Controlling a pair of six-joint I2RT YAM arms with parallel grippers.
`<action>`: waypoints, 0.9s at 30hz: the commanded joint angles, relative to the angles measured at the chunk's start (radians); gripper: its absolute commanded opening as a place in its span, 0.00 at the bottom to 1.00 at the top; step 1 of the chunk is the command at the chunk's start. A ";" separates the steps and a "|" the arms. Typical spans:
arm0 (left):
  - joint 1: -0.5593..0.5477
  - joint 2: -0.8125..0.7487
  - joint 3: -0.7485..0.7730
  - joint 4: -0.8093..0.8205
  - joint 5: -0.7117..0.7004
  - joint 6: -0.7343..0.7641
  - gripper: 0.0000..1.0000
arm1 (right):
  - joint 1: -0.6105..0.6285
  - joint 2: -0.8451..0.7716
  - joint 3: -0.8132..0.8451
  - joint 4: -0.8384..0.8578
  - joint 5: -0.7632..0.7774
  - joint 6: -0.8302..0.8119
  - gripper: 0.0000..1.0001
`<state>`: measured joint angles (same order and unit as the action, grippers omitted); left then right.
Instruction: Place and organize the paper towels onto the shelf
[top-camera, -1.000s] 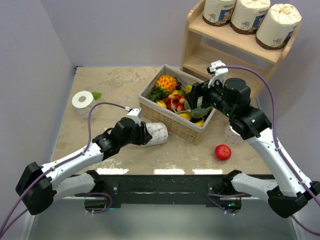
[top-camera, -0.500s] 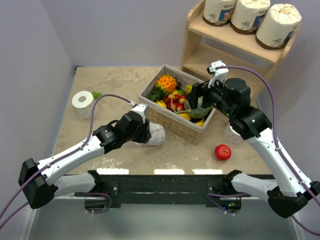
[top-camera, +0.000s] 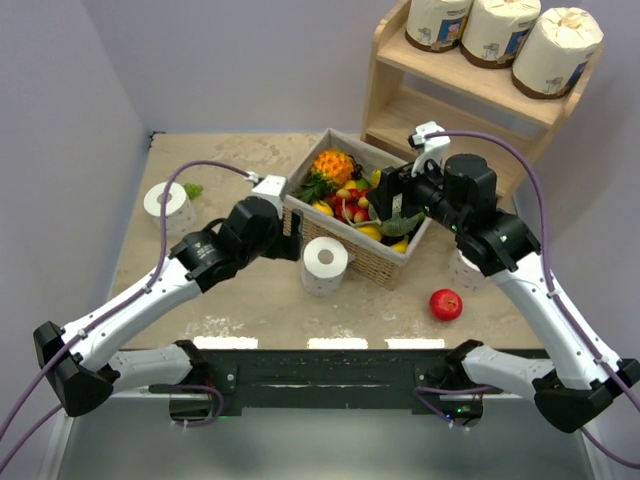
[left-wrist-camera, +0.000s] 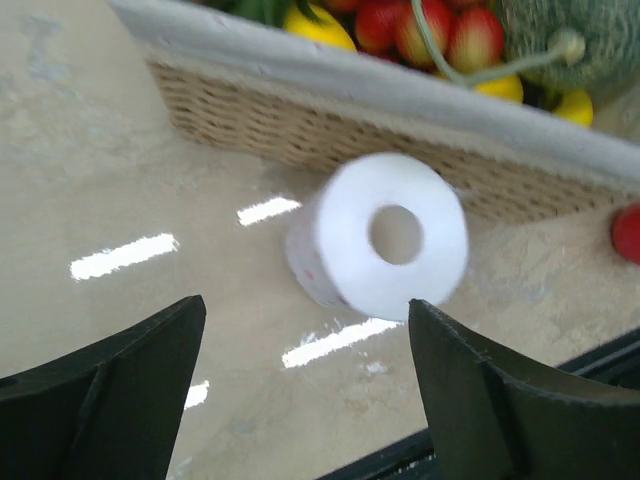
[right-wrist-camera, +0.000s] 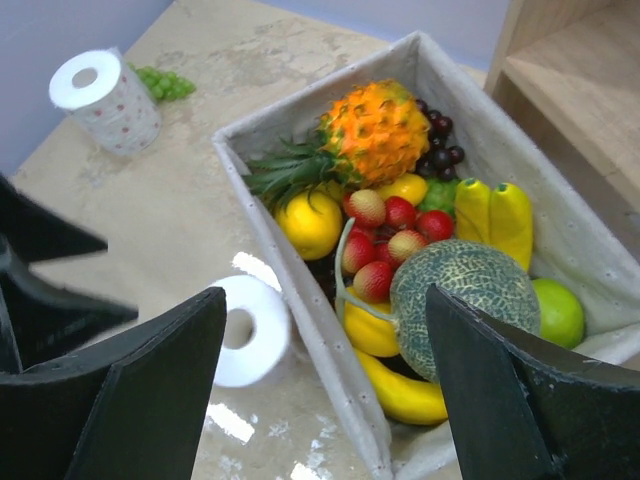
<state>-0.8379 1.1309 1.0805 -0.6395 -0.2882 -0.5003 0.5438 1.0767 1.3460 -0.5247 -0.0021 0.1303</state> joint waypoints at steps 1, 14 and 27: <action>0.150 0.013 0.104 0.078 -0.100 0.066 0.88 | 0.011 0.075 0.064 -0.063 -0.122 0.020 0.82; 0.536 -0.054 -0.149 0.347 -0.013 0.121 0.94 | 0.317 0.307 0.074 -0.043 0.050 0.115 0.77; 0.536 -0.120 -0.185 0.354 0.049 0.224 0.95 | 0.387 0.474 0.084 -0.060 0.116 0.103 0.77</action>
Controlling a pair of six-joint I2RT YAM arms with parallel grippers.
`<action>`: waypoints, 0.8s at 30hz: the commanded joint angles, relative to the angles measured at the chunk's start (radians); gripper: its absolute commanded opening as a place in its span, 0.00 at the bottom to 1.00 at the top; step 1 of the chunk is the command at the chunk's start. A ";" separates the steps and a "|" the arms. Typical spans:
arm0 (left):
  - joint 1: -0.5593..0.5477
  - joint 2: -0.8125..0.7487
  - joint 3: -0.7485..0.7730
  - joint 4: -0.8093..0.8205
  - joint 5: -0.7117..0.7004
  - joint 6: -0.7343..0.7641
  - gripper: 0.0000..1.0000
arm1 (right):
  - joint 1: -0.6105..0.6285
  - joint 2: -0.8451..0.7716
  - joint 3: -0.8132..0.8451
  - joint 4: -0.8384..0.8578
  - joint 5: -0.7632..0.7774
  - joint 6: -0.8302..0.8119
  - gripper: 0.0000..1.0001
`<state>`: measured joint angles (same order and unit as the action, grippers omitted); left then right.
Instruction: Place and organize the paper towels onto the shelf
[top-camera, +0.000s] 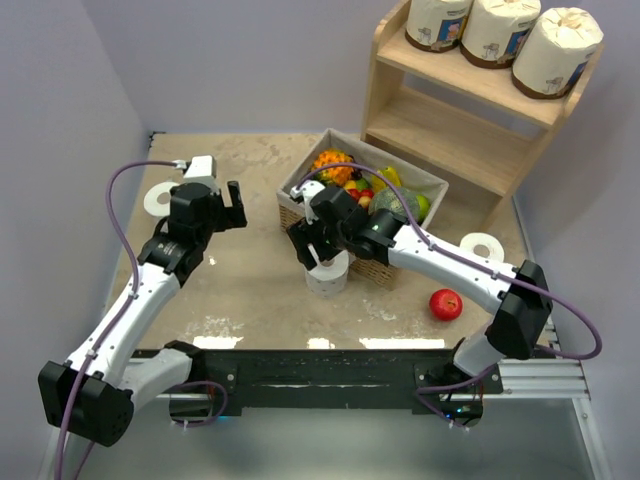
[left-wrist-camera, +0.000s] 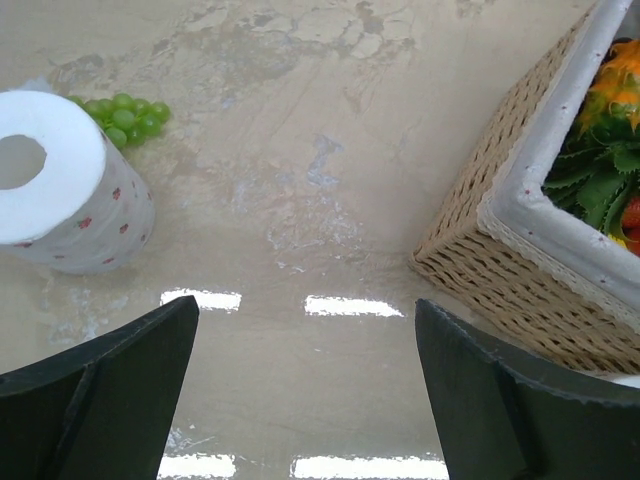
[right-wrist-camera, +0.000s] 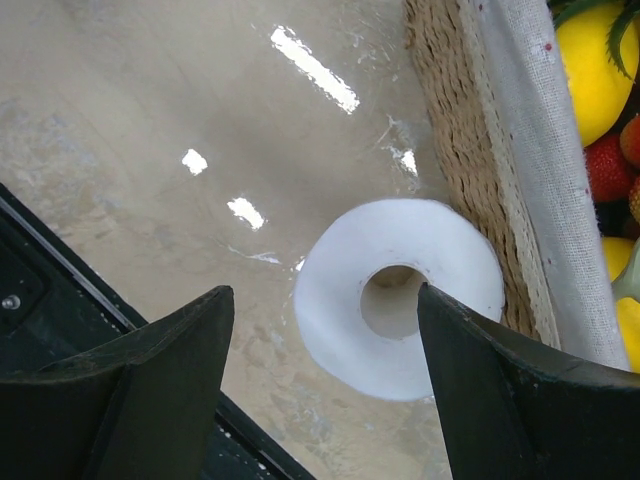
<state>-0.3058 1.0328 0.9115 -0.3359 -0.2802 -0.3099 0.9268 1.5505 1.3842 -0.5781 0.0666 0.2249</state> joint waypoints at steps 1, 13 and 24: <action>0.004 -0.025 -0.019 0.055 0.045 0.034 0.95 | 0.004 0.009 0.050 -0.017 0.053 0.010 0.76; 0.004 -0.068 -0.033 0.060 -0.005 0.035 0.96 | 0.023 0.094 0.068 -0.063 0.035 0.039 0.70; 0.004 -0.073 -0.036 0.058 -0.013 0.035 0.96 | 0.061 0.181 0.079 -0.103 0.137 0.083 0.67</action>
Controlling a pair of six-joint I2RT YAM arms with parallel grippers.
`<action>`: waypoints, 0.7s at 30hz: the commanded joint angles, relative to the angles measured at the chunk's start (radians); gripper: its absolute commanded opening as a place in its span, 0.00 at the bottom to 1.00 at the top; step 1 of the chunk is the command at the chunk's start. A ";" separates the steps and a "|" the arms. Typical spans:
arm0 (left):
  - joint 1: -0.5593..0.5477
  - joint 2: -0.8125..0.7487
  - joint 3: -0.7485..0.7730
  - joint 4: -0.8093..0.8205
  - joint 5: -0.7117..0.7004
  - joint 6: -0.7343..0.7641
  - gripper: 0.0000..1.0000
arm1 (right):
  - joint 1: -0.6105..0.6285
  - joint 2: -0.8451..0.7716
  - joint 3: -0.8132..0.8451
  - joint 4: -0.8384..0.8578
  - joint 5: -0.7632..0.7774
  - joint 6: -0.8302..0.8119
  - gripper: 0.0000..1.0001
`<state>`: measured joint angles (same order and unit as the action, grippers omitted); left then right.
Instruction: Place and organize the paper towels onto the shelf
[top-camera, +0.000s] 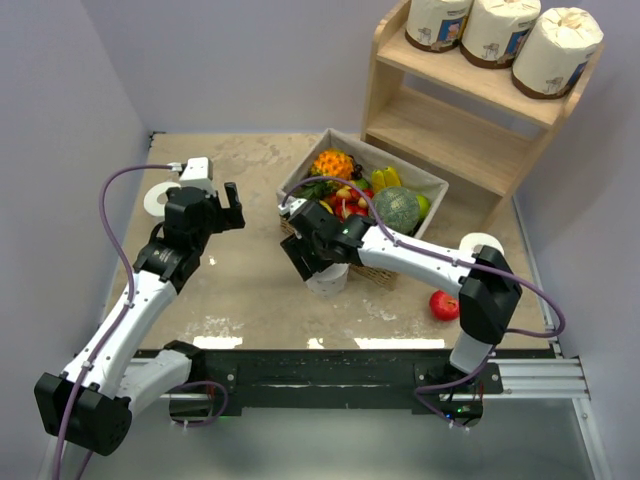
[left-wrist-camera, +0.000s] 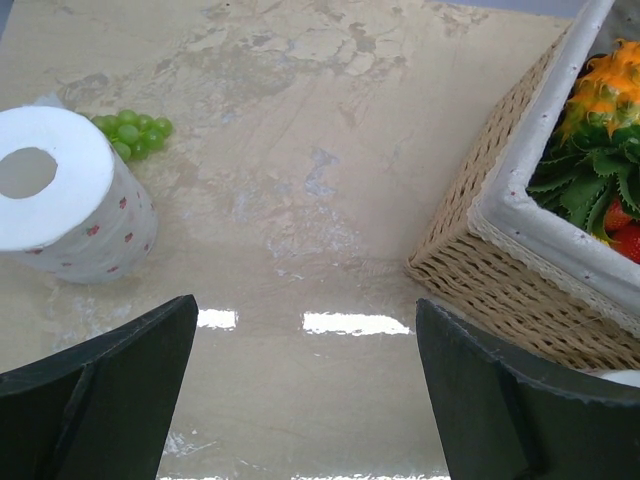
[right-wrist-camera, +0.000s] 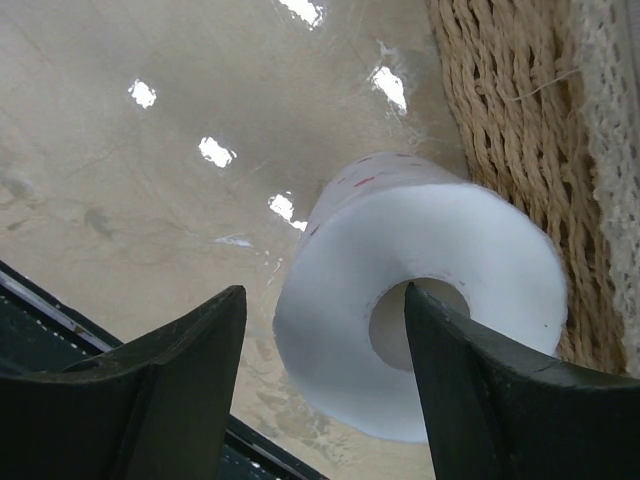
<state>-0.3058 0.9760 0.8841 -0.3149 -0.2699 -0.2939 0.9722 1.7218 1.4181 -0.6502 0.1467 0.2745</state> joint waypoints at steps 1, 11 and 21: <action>0.004 -0.017 -0.008 0.037 -0.025 0.021 0.96 | 0.019 0.019 0.045 -0.031 0.056 0.034 0.67; 0.004 -0.014 -0.008 0.036 -0.040 0.022 0.96 | 0.040 -0.007 0.042 -0.017 0.083 0.005 0.47; 0.004 -0.034 -0.010 0.028 -0.091 0.027 0.96 | 0.054 -0.102 0.142 -0.049 -0.074 -0.044 0.30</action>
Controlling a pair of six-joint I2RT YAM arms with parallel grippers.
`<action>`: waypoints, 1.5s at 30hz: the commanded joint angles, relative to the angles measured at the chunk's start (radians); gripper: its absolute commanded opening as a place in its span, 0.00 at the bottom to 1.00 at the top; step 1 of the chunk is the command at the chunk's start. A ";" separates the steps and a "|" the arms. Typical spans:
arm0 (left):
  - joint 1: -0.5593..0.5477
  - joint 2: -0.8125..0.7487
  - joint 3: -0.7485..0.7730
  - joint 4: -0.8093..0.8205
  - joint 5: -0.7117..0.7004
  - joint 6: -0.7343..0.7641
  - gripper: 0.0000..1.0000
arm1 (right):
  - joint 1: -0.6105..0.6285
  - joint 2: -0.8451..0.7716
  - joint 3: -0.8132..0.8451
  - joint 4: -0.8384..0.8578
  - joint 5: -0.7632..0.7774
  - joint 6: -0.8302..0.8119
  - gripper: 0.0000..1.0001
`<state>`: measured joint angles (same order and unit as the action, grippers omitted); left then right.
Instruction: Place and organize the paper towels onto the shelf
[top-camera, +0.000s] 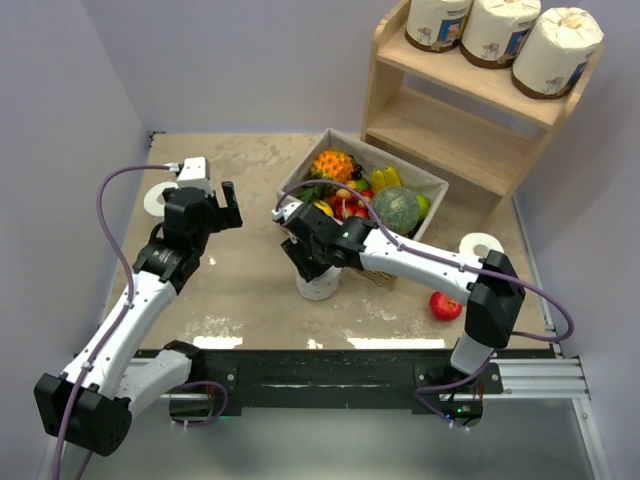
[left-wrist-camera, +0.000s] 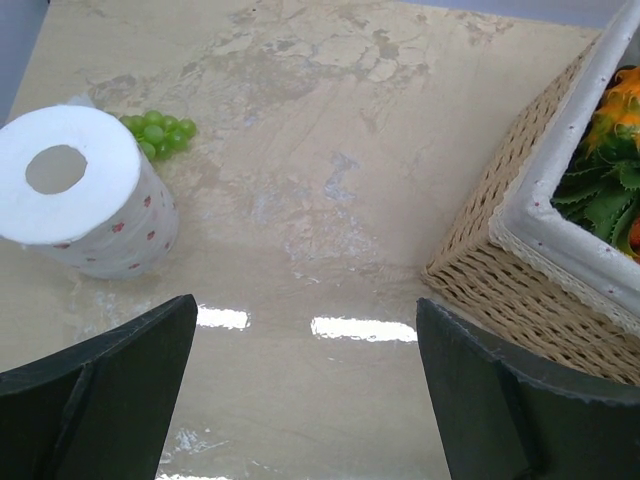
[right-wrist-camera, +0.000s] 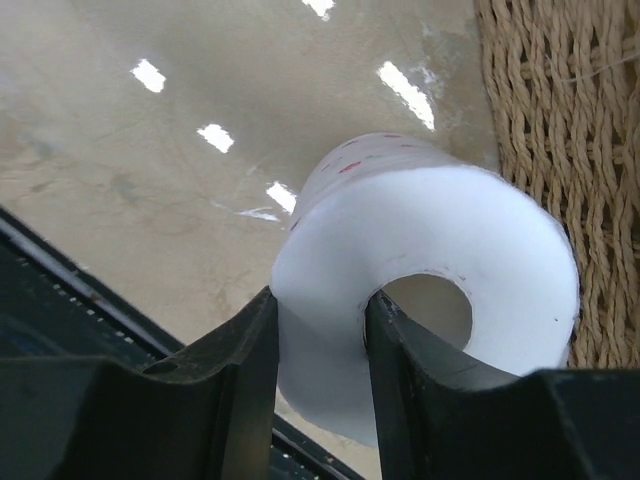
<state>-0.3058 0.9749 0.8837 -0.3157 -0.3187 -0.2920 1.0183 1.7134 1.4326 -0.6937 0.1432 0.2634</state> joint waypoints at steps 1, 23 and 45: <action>0.004 -0.036 -0.009 0.027 -0.045 0.025 0.96 | 0.011 -0.097 0.175 -0.032 -0.079 -0.035 0.30; 0.004 -0.091 -0.022 0.036 -0.057 0.010 0.97 | -0.386 -0.030 0.720 -0.233 0.486 -0.469 0.33; 0.004 -0.093 -0.023 0.041 -0.022 0.001 0.97 | -0.710 -0.110 0.459 -0.056 0.452 -0.641 0.34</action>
<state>-0.3058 0.8978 0.8684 -0.3145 -0.3443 -0.2932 0.3271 1.6611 1.9144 -0.8230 0.6098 -0.3275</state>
